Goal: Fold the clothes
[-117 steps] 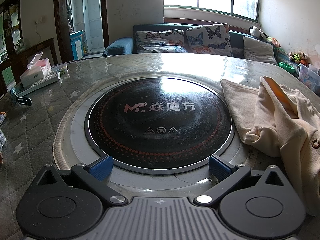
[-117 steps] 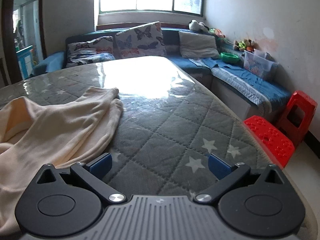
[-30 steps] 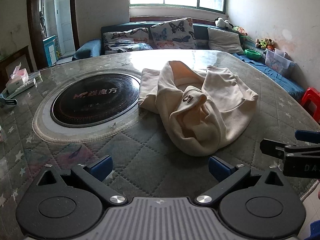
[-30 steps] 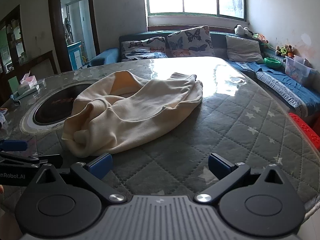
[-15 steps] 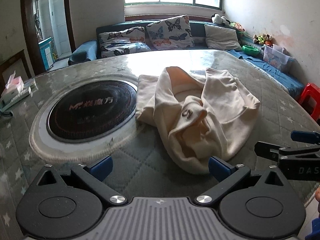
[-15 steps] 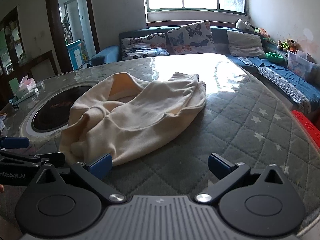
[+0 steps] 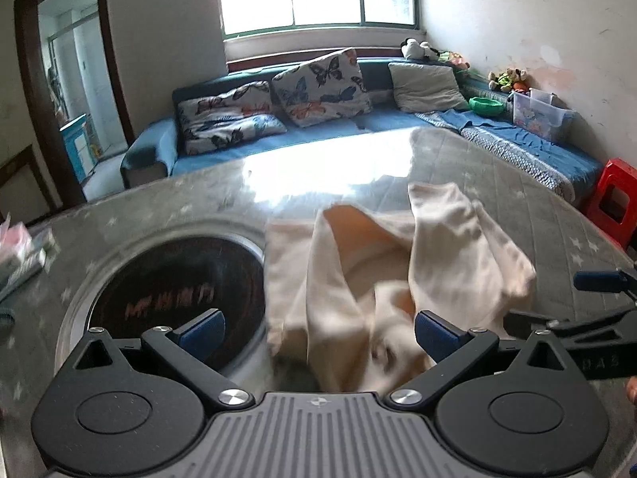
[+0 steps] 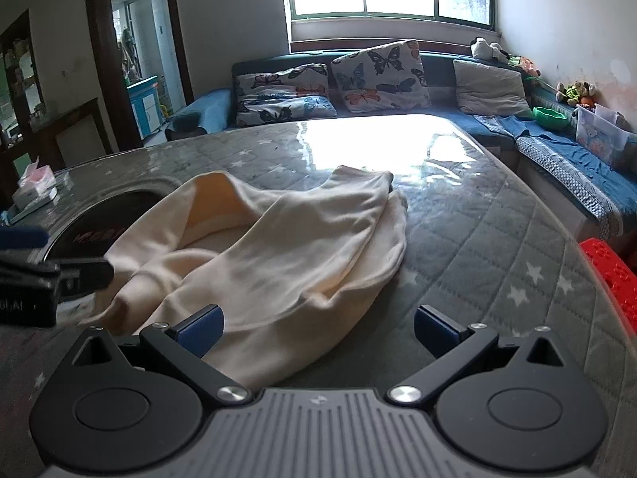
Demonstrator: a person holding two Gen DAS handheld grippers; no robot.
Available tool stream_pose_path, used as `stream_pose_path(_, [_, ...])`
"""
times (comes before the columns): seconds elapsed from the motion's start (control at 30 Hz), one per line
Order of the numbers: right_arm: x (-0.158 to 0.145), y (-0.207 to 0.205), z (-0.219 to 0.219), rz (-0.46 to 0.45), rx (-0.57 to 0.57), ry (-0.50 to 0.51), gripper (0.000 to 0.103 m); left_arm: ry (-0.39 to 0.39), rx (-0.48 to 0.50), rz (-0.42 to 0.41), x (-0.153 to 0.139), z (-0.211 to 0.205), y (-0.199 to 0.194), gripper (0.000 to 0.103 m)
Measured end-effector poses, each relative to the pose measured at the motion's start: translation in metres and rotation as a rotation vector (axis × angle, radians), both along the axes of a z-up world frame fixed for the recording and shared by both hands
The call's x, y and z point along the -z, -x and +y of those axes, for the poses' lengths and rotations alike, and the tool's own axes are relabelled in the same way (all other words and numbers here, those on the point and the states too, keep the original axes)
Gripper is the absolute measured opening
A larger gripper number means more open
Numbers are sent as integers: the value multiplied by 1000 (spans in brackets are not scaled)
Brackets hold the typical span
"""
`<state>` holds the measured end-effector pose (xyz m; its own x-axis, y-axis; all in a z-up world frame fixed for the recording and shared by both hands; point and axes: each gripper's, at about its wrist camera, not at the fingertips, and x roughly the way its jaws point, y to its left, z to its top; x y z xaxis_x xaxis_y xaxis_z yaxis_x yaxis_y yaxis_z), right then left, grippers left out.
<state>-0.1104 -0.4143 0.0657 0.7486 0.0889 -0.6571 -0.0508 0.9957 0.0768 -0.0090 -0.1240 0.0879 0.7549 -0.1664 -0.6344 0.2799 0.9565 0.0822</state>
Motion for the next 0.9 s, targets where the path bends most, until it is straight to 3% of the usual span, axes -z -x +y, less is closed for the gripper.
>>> stream_pose_path(0.23, [-4,-32,-10,3,7,10,102,-20,2,1,0,-17,-45,102])
stream_pose_path(0.5, [-4,-61,-17,11,14,11,99,-55,24,19,8,-34,-72,102])
stream_pose_path(0.7, [-4,-81,-22,26,27,-4,93,-69,25,48,18,-36,-97,102])
stream_pose_path(0.9, [-1,-107,-32,48,51,-36,84,-74,67,72,29,-39,-118,88])
